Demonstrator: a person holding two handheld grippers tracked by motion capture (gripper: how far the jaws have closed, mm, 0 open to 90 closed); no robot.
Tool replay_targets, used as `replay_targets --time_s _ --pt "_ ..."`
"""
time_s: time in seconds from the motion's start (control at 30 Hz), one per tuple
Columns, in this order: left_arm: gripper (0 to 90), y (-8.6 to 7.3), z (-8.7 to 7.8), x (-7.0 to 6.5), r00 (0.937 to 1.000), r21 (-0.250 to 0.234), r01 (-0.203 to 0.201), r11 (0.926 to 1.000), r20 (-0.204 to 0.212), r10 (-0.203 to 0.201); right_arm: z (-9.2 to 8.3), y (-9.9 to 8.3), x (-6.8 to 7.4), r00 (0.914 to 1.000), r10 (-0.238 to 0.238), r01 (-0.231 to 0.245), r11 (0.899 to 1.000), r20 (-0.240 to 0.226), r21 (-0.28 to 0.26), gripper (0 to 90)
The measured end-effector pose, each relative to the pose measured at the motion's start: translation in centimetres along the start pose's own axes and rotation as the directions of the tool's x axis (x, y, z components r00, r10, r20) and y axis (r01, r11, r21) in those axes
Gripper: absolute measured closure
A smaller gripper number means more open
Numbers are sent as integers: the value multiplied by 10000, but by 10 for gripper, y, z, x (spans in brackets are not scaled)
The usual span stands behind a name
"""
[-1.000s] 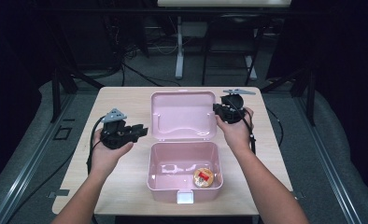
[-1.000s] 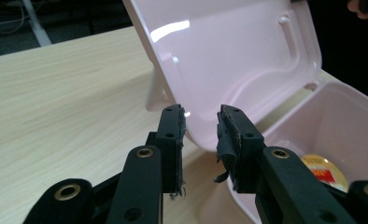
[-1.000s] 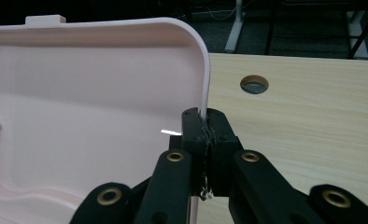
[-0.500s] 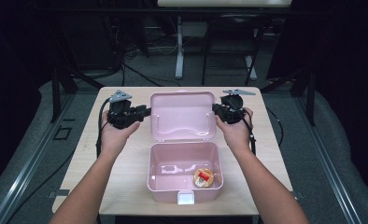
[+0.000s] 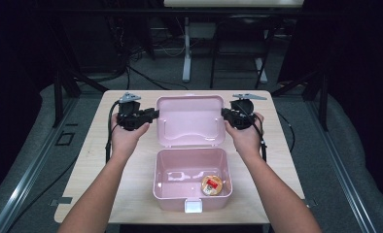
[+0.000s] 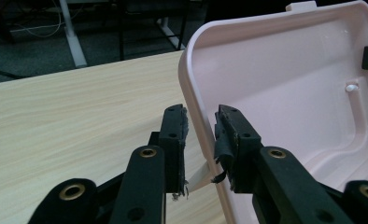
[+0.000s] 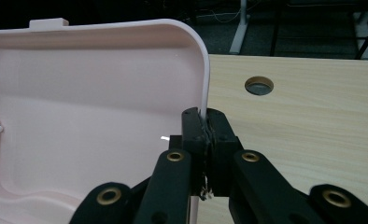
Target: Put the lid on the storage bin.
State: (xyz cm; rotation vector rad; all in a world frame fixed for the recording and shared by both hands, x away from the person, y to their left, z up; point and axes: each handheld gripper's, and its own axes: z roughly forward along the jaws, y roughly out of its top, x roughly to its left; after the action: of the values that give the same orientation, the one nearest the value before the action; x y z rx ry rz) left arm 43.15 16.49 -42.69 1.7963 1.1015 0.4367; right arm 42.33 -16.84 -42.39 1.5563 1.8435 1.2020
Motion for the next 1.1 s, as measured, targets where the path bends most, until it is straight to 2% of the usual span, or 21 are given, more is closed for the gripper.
replay_targets --time_s 0.13,0.2,0.37,0.77,0.83,1.1 --pt "755 0 4 -1 9999 51 81 10000 120 -81 0 -1 0 10000 -4 3 10000 -49 -56 878" --pt "772 0 6 -3 10000 114 12 9999 -66 -11 1 -1 1 10000 -25 24 10000 -18 -67 877" --pt "786 2 6 -2 10000 191 71 9998 -61 -69 0 -2 1 10000 -50 50 9999 -19 -123 876" --pt "808 10 1 -6 10000 -16 67 10000 -53 -67 -6 0 0 10000 39 -43 9993 -86 -374 874" --pt "811 11 0 -6 10000 83 25 10000 -13 -25 -7 0 0 10000 11 -14 9992 -89 -404 874" --pt "824 18 -4 -10 9999 -183 -94 9998 -69 93 -14 2 0 9998 55 -68 9981 -208 -608 870"
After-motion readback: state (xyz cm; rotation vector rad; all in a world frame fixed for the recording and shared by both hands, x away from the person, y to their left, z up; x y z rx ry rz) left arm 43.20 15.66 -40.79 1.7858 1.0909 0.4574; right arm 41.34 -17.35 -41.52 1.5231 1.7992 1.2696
